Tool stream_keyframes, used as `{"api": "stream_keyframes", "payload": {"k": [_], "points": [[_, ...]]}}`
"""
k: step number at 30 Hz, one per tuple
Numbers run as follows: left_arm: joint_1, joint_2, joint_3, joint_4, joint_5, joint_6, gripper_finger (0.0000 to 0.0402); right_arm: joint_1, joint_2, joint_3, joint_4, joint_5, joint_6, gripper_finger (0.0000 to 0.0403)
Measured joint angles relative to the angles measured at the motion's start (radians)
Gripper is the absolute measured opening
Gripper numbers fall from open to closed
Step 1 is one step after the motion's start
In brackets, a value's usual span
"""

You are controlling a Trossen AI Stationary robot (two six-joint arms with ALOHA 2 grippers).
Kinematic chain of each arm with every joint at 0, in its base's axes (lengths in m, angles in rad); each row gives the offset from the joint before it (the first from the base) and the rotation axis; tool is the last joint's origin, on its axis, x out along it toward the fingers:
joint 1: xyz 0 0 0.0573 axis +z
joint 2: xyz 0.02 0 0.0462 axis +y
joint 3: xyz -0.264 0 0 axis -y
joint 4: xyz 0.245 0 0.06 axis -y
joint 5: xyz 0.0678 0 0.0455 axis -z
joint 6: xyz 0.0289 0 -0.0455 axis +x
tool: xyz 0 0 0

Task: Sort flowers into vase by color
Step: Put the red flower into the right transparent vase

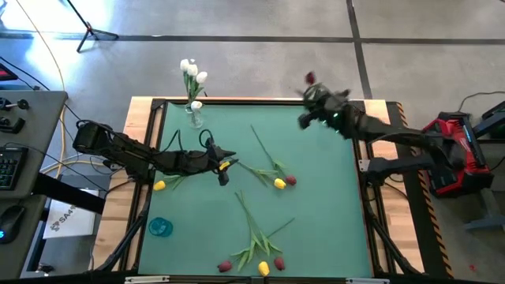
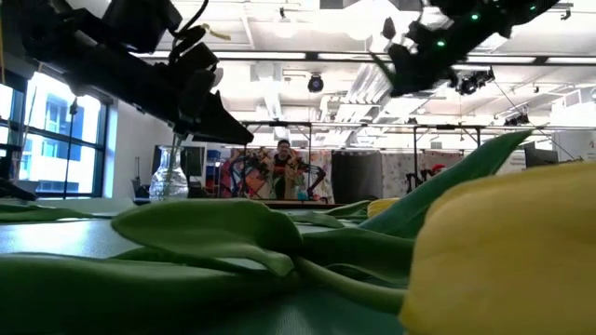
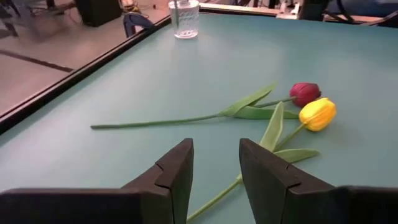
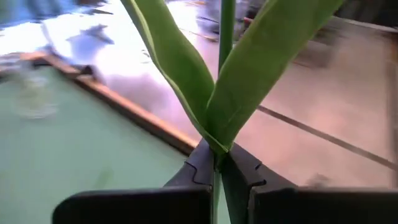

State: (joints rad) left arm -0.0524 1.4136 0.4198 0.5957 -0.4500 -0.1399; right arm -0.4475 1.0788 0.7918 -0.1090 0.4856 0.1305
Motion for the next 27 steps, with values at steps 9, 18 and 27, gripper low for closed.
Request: {"api": "stream_keyframes", "payload": {"k": [9, 18, 27], "points": [[0.055, 0.0, 0.0, 0.001, 0.002, 0.013, 0.0115, -0.181, -0.165, 0.0, -0.059, 0.035, -0.066, 0.0], [0.079, 0.0, 0.0, 0.001, 0.003, 0.013, 0.0115, -0.329, -0.168, -0.057, -0.085, 0.009, -0.048, 0.0], [0.079, 0.0, 0.0, 0.0, 0.003, 0.019, 0.0115, -0.401, -0.168, -0.076, -0.151, -0.073, 0.05, 0.0009]]}}
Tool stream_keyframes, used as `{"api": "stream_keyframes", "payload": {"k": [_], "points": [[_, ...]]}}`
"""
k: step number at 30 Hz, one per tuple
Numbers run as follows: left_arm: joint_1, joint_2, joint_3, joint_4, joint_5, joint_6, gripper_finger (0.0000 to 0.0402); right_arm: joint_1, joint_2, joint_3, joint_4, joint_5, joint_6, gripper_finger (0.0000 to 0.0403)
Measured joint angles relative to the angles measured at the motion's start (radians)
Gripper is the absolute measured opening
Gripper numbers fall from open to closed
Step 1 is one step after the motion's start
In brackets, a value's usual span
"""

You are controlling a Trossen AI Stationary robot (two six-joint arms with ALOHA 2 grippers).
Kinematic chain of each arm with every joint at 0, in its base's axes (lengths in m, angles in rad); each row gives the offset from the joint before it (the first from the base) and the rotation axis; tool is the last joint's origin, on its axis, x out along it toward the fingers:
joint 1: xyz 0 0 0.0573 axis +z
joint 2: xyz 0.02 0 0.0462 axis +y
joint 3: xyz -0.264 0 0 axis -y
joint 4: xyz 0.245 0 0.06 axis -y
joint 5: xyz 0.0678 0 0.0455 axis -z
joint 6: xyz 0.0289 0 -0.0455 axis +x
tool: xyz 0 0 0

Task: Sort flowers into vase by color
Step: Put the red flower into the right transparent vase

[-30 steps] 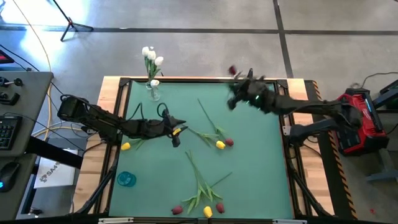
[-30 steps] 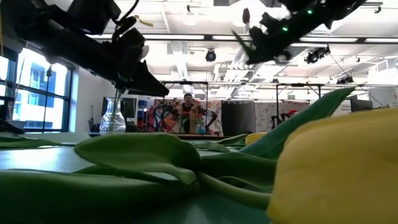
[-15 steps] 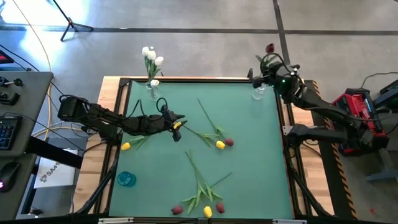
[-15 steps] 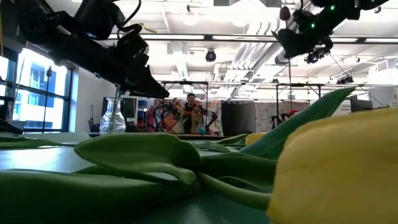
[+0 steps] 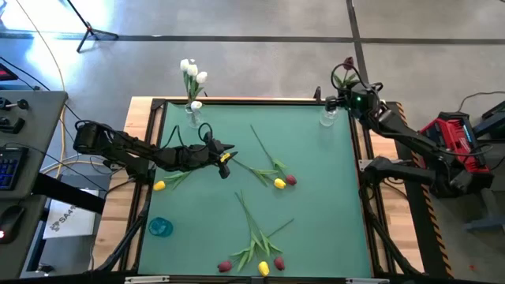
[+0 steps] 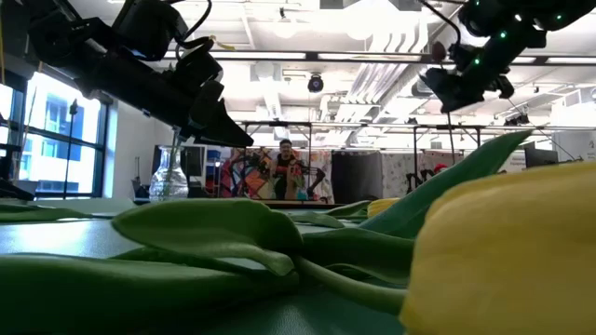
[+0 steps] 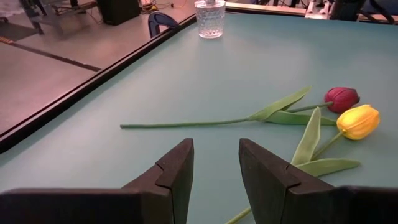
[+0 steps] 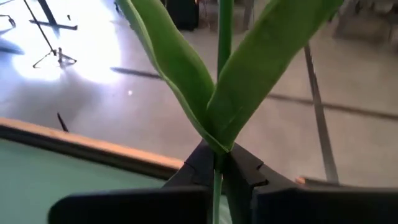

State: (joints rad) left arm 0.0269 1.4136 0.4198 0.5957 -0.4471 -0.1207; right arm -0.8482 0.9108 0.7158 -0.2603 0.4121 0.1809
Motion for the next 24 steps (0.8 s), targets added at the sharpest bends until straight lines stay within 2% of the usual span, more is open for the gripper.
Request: {"api": "stream_keyframes", "payload": {"k": [4, 15, 20, 24], "points": [[0.0, 0.0, 0.0, 0.0, 0.0, -0.008, 0.0115, -0.017, 0.0, 0.0, -0.063, -0.026, 0.03, 0.0043], [-0.001, 0.0, 0.0, 0.0, 0.004, -0.035, 0.0115, -0.029, -0.001, 0.031, -0.093, -0.079, 0.048, 0.0201], [-0.001, 0.0, 0.0, 0.0, 0.03, -0.048, 0.0115, -0.029, -0.002, 0.097, -0.07, 0.022, 0.019, 0.0223], [-0.001, 0.0, 0.0, 0.0, 0.03, -0.053, 0.0115, -0.028, -0.003, 0.127, -0.075, 0.031, -0.005, 0.0216]]}}
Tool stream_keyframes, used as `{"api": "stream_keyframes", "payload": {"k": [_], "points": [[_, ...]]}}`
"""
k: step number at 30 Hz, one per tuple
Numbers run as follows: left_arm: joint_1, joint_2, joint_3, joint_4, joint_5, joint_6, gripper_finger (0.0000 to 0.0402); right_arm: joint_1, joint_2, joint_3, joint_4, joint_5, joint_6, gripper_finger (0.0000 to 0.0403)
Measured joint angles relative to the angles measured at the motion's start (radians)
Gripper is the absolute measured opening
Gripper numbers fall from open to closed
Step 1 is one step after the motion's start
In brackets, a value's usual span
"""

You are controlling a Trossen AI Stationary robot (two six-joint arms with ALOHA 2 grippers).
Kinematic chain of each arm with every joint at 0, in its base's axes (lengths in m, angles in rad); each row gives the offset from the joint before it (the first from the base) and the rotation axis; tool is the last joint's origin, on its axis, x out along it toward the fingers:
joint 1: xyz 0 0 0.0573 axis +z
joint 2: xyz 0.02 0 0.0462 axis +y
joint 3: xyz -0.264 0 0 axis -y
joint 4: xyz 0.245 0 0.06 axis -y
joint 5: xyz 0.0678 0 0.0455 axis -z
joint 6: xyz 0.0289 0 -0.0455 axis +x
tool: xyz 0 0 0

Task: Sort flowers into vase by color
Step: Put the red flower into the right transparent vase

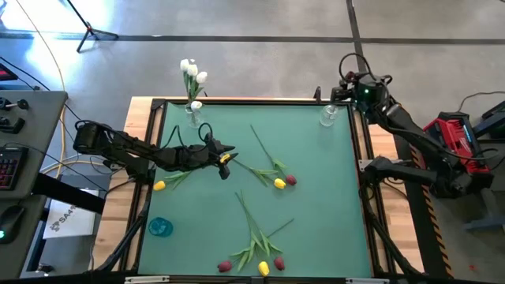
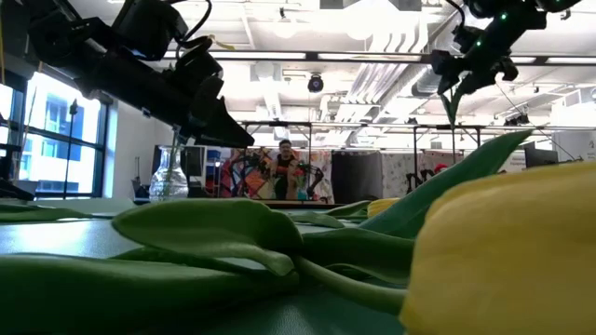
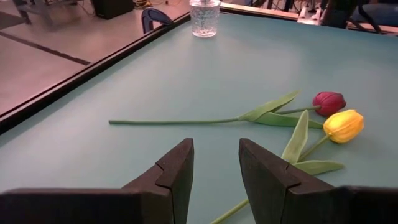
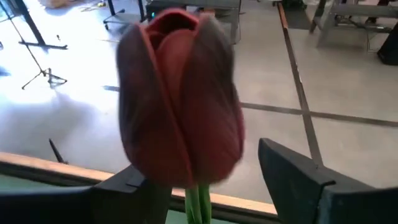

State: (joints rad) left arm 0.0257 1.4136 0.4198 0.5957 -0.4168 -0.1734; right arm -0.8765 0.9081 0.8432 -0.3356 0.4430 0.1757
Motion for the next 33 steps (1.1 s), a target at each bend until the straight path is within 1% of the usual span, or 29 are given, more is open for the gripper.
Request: {"api": "stream_keyframes", "payload": {"k": [2, 6, 8, 10, 13, 15, 19, 23, 29, 30, 33], "points": [[0.0, 0.0, 0.0, 0.0, 0.0, 0.0, 0.0115, 0.011, 0.0, 0.002, -0.009, -0.031, 0.003, 0.0209], [0.0, 0.0, 0.0, 0.0, 0.0, 0.0, 0.0115, 0.052, 0.0, 0.002, 0.004, -0.141, -0.002, 0.0198], [0.0, 0.0, 0.0, 0.0, 0.0, 0.0, 0.0115, 0.081, -0.007, 0.002, 0.031, -0.166, -0.023, 0.0195], [0.0, 0.0, 0.0, 0.0, -0.001, 0.0, 0.0115, 0.115, -0.024, 0.002, 0.076, -0.148, -0.083, 0.0195], [0.0, 0.0, 0.0, 0.0, -0.008, 0.006, 0.0115, 0.162, -0.057, 0.003, 0.152, -0.045, -0.162, 0.0195], [0.0, 0.0, 0.0, 0.0, -0.011, 0.009, 0.0115, 0.187, -0.083, 0.003, 0.207, -0.006, -0.207, 0.0195], [0.0, 0.0, 0.0, 0.0, -0.011, 0.008, 0.0115, 0.229, -0.134, 0.003, 0.276, -0.017, -0.259, 0.0195], [0.0, 0.0, 0.0, 0.0, -0.012, 0.008, 0.0115, 0.267, -0.182, 0.003, 0.288, -0.096, -0.264, 0.0194], [0.0, 0.0, 0.0, 0.0, -0.021, 0.008, 0.0115, 0.337, -0.191, 0.003, 0.257, -0.364, -0.22, 0.0194], [0.0, 0.0, 0.0, 0.0, -0.022, 0.007, 0.0115, 0.351, -0.183, 0.003, 0.252, -0.389, -0.207, 0.0194], [0.0, 0.0, 0.0, 0.004, -0.022, 0.001, 0.0115, 0.397, -0.154, 0.003, 0.222, -0.396, -0.176, 0.0194]]}}
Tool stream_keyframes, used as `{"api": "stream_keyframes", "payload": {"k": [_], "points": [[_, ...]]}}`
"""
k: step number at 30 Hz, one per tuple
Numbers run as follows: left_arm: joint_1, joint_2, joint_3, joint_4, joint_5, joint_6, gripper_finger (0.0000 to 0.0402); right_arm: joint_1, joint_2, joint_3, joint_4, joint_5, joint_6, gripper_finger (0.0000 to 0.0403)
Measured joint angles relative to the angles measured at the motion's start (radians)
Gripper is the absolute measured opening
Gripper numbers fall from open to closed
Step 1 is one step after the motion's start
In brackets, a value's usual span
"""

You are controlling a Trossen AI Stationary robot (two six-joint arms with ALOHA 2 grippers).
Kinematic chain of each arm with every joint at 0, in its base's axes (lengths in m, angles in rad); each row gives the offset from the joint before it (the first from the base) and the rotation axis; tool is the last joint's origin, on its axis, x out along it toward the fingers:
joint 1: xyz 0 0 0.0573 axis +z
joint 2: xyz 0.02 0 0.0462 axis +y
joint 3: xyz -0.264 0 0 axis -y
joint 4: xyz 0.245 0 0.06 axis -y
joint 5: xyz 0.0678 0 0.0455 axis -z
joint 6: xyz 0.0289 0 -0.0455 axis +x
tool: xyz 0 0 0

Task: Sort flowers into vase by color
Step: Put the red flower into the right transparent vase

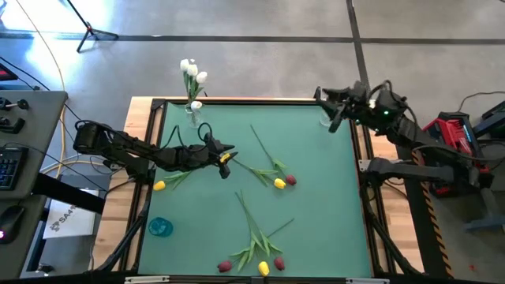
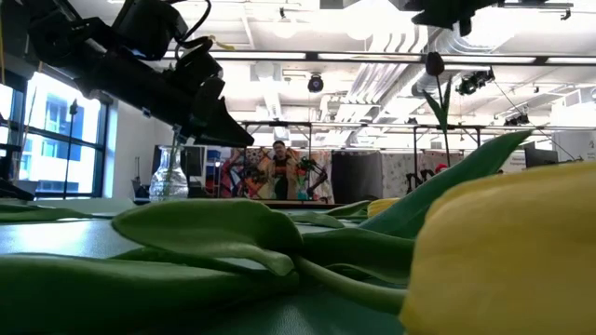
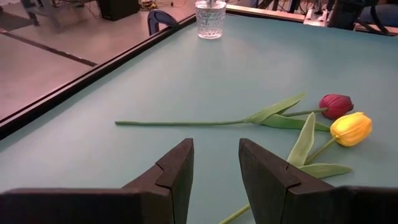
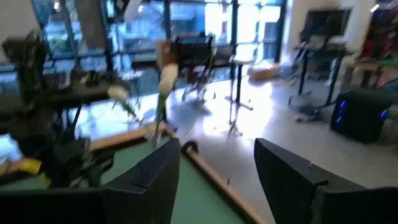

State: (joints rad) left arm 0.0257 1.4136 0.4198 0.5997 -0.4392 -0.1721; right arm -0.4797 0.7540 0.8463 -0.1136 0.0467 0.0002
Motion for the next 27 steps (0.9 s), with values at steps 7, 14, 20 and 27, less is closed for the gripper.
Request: {"api": "stream_keyframes", "payload": {"k": [7, 14, 20, 27], "points": [[0.0, 0.0, 0.0, 0.003, 0.0, -0.01, 0.0115, 0.098, 0.086, 0.0, -0.012, 0.004, -0.008, 0.0194], [0.0, 0.0, 0.0, 0.003, 0.001, -0.011, 0.0115, 0.205, 0.17, 0.0, -0.009, 0.023, 0.01, 0.0194], [0.0, 0.0, 0.0, 0.022, 0.001, -0.01, 0.0115, 0.267, 0.294, 0.0, -0.033, 0.073, 0.02, 0.0194], [0.0, 0.0, 0.0, 0.021, 0.003, -0.002, 0.0115, 0.339, 0.452, 0.0, -0.032, 0.082, 0.044, 0.0194]]}}
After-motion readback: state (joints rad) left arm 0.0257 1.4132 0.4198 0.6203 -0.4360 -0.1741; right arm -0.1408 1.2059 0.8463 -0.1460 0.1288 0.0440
